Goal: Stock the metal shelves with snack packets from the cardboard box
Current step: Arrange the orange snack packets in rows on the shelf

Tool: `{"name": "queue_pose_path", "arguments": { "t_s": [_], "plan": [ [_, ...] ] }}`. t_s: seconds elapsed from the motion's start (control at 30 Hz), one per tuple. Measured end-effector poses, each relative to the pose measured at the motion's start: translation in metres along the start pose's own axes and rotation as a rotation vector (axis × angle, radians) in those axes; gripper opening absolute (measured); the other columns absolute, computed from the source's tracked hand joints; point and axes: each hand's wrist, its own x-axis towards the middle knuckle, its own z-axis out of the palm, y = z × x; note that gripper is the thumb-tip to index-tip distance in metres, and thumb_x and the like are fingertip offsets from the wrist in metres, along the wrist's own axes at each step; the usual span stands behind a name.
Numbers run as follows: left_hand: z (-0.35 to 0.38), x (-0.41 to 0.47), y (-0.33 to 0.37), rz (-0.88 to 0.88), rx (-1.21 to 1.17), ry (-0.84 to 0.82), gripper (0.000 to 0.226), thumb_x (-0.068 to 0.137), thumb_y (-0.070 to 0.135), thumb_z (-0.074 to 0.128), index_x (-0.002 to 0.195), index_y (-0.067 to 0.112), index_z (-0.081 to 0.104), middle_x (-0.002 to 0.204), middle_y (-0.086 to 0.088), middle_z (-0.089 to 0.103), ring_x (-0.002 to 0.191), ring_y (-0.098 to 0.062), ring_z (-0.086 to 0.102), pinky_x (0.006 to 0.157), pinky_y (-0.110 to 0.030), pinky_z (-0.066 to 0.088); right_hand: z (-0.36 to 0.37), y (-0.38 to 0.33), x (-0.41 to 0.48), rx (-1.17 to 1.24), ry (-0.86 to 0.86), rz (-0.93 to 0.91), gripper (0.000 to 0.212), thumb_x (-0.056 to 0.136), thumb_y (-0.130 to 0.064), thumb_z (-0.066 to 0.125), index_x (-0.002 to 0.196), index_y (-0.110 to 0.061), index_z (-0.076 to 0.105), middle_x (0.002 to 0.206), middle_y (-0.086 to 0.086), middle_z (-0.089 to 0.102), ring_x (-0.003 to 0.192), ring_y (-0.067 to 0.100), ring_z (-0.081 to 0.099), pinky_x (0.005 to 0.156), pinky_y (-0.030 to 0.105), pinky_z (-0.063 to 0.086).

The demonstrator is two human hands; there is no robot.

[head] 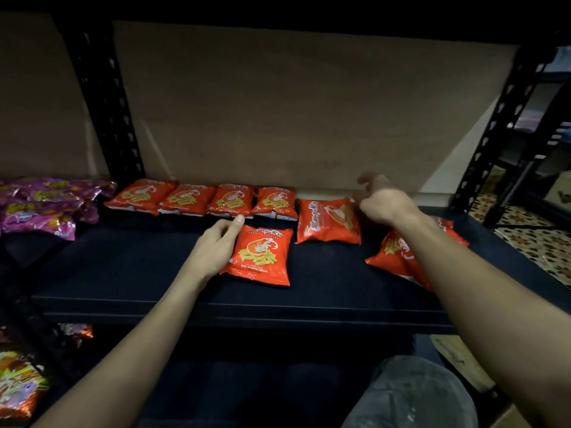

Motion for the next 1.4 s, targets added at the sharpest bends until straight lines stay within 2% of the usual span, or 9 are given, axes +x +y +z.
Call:
{"name": "queue_pose_path", "arguments": {
  "t_s": [0.1,0.2,0.33,0.43,0.63,0.83,0.97,1.1,1.4],
  "plan": [
    [0.001,-0.001,0.000,0.003,0.016,-0.003,0.058,0.092,0.070,0.037,0.125,0.026,0.056,0.110,0.007,0.063,0.102,-0.010,0.060,0.089,-0.034,0.048,0.006,0.014,-0.001,-0.081,0.022,0.036,0.021,0.091,-0.017,0.061,0.112,-0.012,0.063,0.122,0.015,0.063,0.109,0.033,0.061,0.094,0.036,0.050],
    [0.002,0.001,0.003,0.010,0.042,-0.002,0.051,0.094,0.066,0.038,0.122,0.028,0.055,0.101,0.011,0.060,0.091,-0.002,0.057,0.074,-0.026,0.044,0.015,0.012,-0.006,-0.143,0.109,-0.089,0.036,0.093,-0.023,0.060,0.128,-0.014,0.056,0.131,0.015,0.057,0.121,0.037,0.054,0.103,0.042,0.046],
    [0.003,0.000,0.004,0.010,0.050,-0.009,0.045,0.095,0.064,0.039,0.119,0.028,0.055,0.096,0.014,0.059,0.087,0.000,0.057,0.068,-0.022,0.042,0.037,0.005,-0.011,-0.204,-0.115,-0.183,0.047,0.096,-0.032,0.054,0.142,-0.022,0.049,0.137,0.014,0.058,0.125,0.036,0.054,0.103,0.039,0.046],
    [0.003,-0.002,0.004,0.013,0.057,-0.013,0.047,0.095,0.065,0.039,0.120,0.028,0.055,0.102,0.010,0.060,0.089,-0.001,0.057,0.071,-0.024,0.043,0.047,0.019,-0.015,-0.245,-0.174,-0.145,0.054,0.093,-0.034,0.054,0.146,-0.025,0.045,0.138,0.014,0.058,0.126,0.035,0.055,0.105,0.042,0.046],
    [0.003,0.002,0.003,-0.018,0.131,-0.045,0.045,0.092,0.067,0.045,0.119,0.033,0.056,0.108,0.008,0.060,0.098,-0.011,0.060,0.088,-0.036,0.049,0.051,0.026,-0.036,-0.423,-0.044,-0.239,0.051,0.097,-0.032,0.053,0.145,-0.017,0.043,0.134,0.015,0.054,0.122,0.036,0.053,0.103,0.042,0.040],
    [0.004,0.003,0.003,-0.032,0.118,-0.051,0.043,0.090,0.067,0.048,0.118,0.034,0.055,0.111,0.007,0.062,0.097,-0.013,0.063,0.093,-0.040,0.051,0.058,0.014,-0.026,-0.503,0.061,-0.151,0.047,0.098,-0.049,0.048,0.122,-0.011,0.061,0.124,0.016,0.057,0.116,0.037,0.055,0.100,0.045,0.038],
    [0.004,0.003,0.004,-0.044,0.108,-0.047,0.051,0.090,0.070,0.044,0.124,0.032,0.054,0.113,0.005,0.060,0.102,-0.015,0.061,0.095,-0.041,0.049,0.065,0.003,-0.015,-0.331,0.062,-0.118,0.047,0.100,-0.050,0.045,0.106,-0.009,0.069,0.122,0.019,0.061,0.119,0.039,0.053,0.103,0.044,0.038],
    [0.005,0.005,0.003,-0.053,0.109,-0.041,0.052,0.091,0.070,0.041,0.123,0.032,0.054,0.114,0.004,0.061,0.105,-0.017,0.060,0.097,-0.041,0.048,0.072,0.005,-0.017,-0.298,0.146,-0.158,0.036,0.100,-0.033,0.047,0.108,-0.007,0.070,0.121,0.019,0.060,0.118,0.038,0.051,0.098,0.044,0.042],
    [0.005,0.008,-0.005,-0.035,0.088,-0.043,0.053,0.088,0.075,0.042,0.118,0.034,0.057,0.109,0.009,0.064,0.101,-0.015,0.063,0.098,-0.045,0.049,0.095,0.000,0.005,-0.408,0.058,-0.225,0.037,0.101,-0.025,0.044,0.132,-0.009,0.054,0.136,0.013,0.049,0.121,0.033,0.046,0.097,0.045,0.040]
  ]
}}
